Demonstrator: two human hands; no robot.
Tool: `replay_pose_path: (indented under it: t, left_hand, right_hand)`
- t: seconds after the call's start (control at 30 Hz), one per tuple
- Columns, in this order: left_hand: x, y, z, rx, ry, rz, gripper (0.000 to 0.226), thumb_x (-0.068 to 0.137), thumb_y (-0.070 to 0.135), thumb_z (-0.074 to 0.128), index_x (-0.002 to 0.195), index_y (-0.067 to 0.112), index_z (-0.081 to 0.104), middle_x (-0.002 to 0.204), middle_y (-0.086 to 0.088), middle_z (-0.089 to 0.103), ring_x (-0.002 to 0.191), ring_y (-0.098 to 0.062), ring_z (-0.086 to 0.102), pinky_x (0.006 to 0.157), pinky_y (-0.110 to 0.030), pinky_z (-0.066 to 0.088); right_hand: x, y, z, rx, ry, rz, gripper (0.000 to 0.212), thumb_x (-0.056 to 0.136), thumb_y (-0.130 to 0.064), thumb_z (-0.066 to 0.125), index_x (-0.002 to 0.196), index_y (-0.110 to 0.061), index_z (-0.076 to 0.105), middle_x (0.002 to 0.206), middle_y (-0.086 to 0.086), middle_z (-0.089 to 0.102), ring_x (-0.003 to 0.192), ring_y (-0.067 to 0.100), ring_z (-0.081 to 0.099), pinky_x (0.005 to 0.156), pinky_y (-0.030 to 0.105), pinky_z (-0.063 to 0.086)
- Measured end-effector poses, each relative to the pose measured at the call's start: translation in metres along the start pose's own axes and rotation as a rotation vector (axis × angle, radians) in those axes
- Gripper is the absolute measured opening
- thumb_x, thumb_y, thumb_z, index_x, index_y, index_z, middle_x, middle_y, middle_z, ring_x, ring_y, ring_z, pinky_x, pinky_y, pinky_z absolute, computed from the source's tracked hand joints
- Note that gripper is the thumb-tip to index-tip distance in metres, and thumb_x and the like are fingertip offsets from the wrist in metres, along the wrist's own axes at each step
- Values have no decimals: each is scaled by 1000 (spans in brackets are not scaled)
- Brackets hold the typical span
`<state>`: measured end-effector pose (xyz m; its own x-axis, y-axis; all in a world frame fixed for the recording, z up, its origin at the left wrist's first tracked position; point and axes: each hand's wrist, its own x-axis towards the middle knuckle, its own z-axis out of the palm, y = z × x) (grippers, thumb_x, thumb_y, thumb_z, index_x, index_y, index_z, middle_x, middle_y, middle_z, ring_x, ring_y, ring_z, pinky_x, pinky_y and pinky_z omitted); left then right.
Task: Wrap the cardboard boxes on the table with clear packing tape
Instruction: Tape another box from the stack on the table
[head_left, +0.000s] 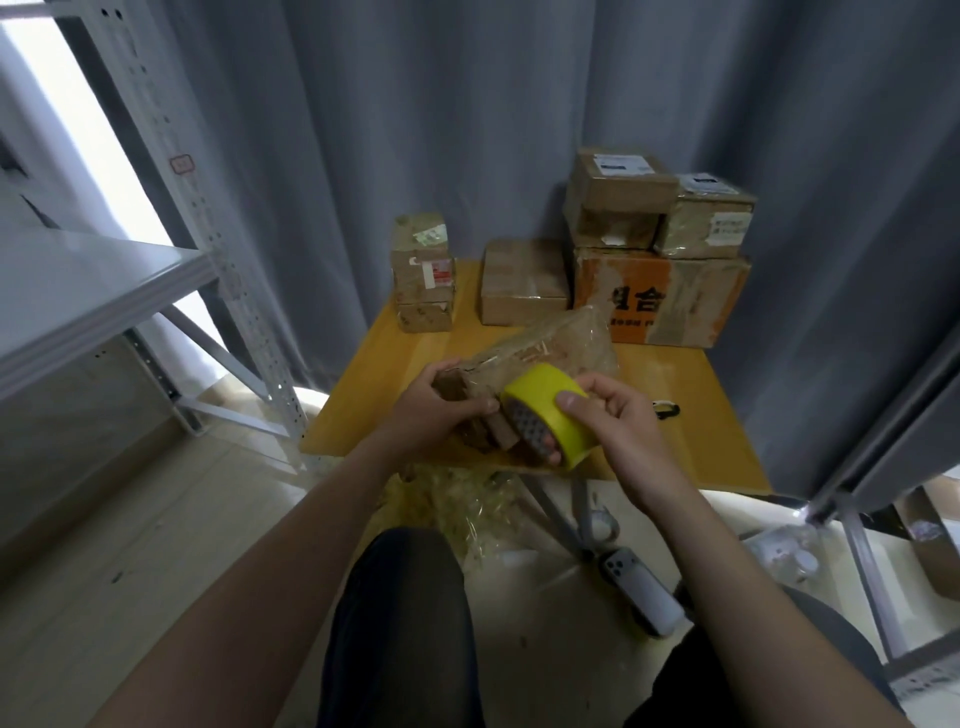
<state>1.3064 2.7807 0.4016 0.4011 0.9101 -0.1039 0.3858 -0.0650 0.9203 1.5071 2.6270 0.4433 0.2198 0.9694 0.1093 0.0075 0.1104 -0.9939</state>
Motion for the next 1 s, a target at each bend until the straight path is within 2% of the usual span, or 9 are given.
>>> replay_pose_path:
  t: [0.1, 0.2, 0.3, 0.37, 0.57, 0.67, 0.73, 0.87, 1.0]
  left_hand:
    - [8, -8, -8, -3, 42, -109, 84, 70, 67, 83, 141, 31, 55, 129, 7, 62, 116, -17, 60, 101, -42, 53]
    - [21, -13, -20, 220, 112, -3, 90, 61, 87, 69, 132, 33, 63, 146, 7, 46, 133, -15, 45, 112, -43, 41]
    - [24, -9, -28, 146, 37, 195, 47, 87, 55, 74, 128, 34, 61, 129, 14, 63, 115, 0, 59, 99, -36, 50]
    - [28, -12, -30, 76, -9, 268, 37, 94, 38, 73, 129, 32, 61, 122, 14, 67, 111, 0, 63, 95, -37, 55]
    - [40, -23, -34, 1, -32, 324, 62, 86, 53, 70, 142, 30, 53, 134, 11, 63, 124, -9, 61, 104, -45, 54]
    - [41, -28, -28, 94, -49, 258, 125, 60, 61, 90, 160, 33, 20, 157, 7, 38, 141, -11, 44, 112, -39, 47]
    - [42, -35, -17, 212, 29, 291, 143, 55, 60, 94, 161, 35, 1, 163, 4, 23, 148, -15, 32, 114, -37, 41]
    - [46, -43, -5, 120, 152, 247, 136, 60, 48, 95, 158, 31, 3, 158, 2, 32, 140, -14, 41, 109, -33, 46]
    - [51, -39, -7, 138, 163, 233, 114, 61, 40, 98, 149, 21, 29, 141, 7, 46, 123, -7, 48, 85, -2, 40]
  right_hand:
    - [21, -12, 12, -33, -31, -81, 11, 98, -9, 62, 107, -5, 68, 77, -5, 76, 65, 6, 71, 56, 15, 53]
    - [41, -7, 25, -53, 47, -112, 15, 99, -21, 63, 105, -10, 70, 81, -7, 77, 70, 6, 71, 59, 17, 55]
    - [58, -6, 37, -70, 86, -107, 20, 98, -31, 61, 95, -15, 73, 76, -6, 76, 70, 6, 71, 62, 19, 54]
    - [68, -8, 44, -83, 95, -118, 25, 102, -26, 60, 87, -11, 74, 68, -3, 74, 62, 6, 68, 58, 18, 52]
    - [89, -15, 61, -79, 131, -127, 34, 105, -26, 57, 77, -13, 71, 57, -6, 69, 53, 3, 64, 54, 14, 48]
    - [97, -18, 67, -105, 144, -111, 38, 104, -32, 59, 72, -15, 70, 56, -4, 68, 52, 5, 65, 52, 14, 47]
    - [101, -18, 70, -131, 147, -107, 43, 104, -34, 59, 65, -17, 67, 52, -4, 66, 48, 4, 62, 50, 14, 45]
    - [105, -29, 73, -212, 69, -68, 47, 105, -38, 55, 66, -17, 68, 54, 2, 68, 47, 7, 63, 50, 14, 46]
    - [111, -43, 71, -321, -3, -9, 54, 101, -51, 58, 69, -11, 71, 73, 19, 74, 61, 25, 69, 64, 36, 54]
